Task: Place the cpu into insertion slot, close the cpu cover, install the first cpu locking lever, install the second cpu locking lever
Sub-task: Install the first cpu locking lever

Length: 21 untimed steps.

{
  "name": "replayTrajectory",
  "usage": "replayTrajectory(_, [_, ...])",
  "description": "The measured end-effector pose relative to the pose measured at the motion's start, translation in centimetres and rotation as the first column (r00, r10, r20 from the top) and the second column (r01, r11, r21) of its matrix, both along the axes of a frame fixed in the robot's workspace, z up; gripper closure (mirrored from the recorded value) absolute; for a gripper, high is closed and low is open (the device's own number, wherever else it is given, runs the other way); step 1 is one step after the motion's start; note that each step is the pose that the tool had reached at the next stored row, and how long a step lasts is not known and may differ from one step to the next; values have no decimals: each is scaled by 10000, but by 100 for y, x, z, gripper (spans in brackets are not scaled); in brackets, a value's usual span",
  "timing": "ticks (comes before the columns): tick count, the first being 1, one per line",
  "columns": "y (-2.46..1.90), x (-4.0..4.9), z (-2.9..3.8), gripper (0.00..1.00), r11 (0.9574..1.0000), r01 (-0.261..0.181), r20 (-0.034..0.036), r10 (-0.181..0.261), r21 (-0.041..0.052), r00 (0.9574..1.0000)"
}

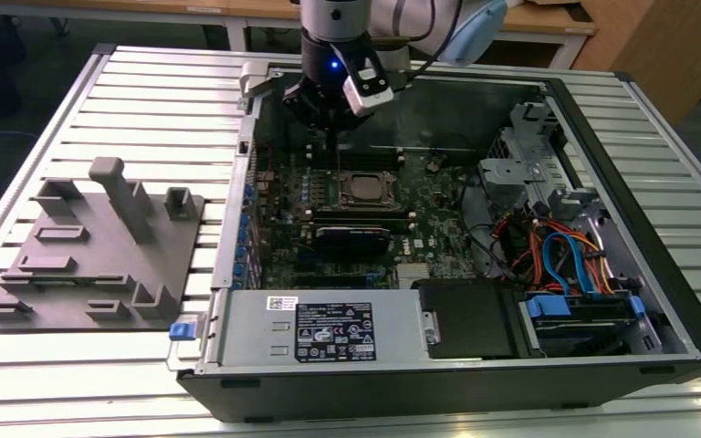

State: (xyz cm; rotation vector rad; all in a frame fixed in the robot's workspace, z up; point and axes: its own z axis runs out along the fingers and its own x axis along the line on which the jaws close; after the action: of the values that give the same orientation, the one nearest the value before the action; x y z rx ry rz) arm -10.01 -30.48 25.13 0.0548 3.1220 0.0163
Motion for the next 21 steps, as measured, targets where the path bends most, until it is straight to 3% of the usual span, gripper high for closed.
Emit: replayTrajectory(21, [0,111,-1,90,10000,66,0,-66,0,10000])
